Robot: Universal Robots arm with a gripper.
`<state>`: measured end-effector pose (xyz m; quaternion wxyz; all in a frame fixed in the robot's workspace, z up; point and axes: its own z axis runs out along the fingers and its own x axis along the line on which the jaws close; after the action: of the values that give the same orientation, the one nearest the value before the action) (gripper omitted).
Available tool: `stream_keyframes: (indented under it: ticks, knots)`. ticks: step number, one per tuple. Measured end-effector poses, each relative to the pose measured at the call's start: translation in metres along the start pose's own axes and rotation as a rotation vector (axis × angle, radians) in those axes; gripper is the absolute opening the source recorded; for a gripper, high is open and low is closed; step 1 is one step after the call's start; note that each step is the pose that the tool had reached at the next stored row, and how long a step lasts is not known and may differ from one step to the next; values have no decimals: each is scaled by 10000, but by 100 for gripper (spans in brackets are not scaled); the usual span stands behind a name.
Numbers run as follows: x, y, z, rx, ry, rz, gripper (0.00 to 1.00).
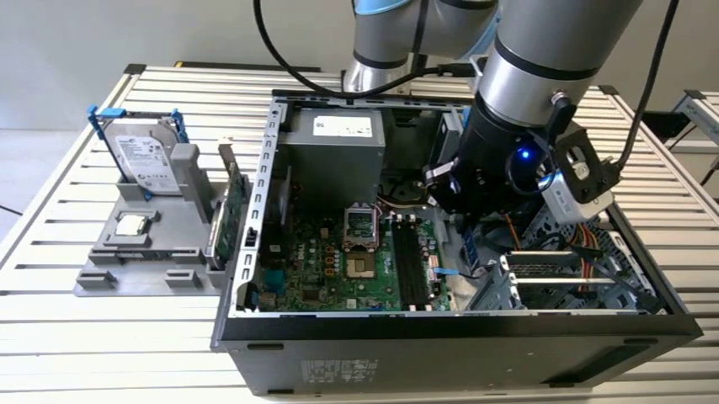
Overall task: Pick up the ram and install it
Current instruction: 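Insert the ram into the slot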
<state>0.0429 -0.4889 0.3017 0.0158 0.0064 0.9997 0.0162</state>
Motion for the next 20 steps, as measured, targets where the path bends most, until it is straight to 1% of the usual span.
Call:
stream_keyframes:
  ticks: [5,11,17,20]
  knots:
    - [7,1,18,-1,-1,1,0]
    - [35,11,53,-1,-1,-21,0]
    - [62,17,105,-2,1,-64,0]
    - [72,18,158,-3,1,-84,0]
